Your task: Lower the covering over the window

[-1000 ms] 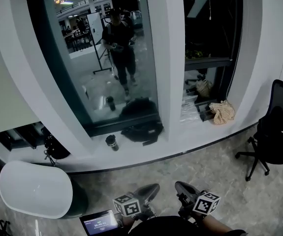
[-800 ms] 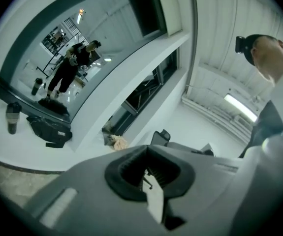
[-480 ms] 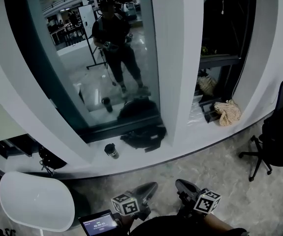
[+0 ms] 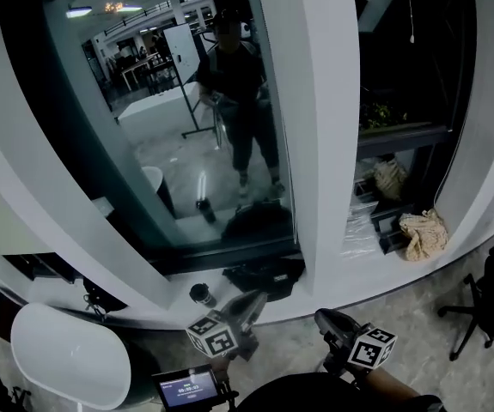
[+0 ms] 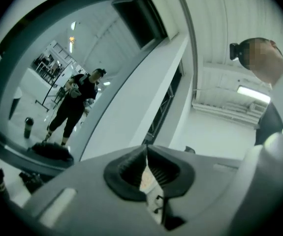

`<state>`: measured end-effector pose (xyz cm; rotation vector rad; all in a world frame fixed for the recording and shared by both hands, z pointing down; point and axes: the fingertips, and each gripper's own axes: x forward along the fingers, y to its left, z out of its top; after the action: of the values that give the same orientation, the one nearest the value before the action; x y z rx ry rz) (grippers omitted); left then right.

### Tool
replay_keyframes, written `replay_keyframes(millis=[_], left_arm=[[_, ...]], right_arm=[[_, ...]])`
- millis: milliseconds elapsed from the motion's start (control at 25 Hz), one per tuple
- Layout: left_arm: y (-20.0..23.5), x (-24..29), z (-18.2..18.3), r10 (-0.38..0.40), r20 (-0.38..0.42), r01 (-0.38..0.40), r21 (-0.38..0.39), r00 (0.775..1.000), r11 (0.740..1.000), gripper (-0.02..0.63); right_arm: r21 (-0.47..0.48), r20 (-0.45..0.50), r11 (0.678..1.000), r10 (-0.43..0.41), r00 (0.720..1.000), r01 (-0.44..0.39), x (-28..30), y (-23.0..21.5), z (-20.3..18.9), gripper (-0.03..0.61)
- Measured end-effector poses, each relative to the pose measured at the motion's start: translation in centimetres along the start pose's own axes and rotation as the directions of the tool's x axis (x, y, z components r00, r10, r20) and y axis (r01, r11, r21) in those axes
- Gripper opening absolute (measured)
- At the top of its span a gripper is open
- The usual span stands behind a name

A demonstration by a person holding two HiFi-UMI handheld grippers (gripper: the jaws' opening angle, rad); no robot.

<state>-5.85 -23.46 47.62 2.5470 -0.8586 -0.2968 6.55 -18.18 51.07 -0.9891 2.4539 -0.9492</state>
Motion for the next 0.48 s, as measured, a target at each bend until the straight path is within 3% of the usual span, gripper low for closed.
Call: replay_keyframes(millis=[120,280,480], left_arm=[[0.0,4.5,6.1,-0.024,0.086,0.016,0.097,0.996,0.995,0.011],[0.3,9.1,11.4,-0.055,0.147,0.024,0.206,0.988,0.978,0.025],[1.2,13.5,16.2,-0.087,0.189,0.045,0.217,0.978,0.975,0.031]], right_arm=[[-0.027,-0.027,0.999,0.043,0.999,-0.044,0.5,-2.0,2.2,0.029],[-0.041,-0.037,0.997,0.064,0.997,-0.065,0.3,-4.1,4.4,0.029],[-0.096,-0.047,0.994,0.044,0.998,-0.049,0.5,-5.4,6.1,0.034]])
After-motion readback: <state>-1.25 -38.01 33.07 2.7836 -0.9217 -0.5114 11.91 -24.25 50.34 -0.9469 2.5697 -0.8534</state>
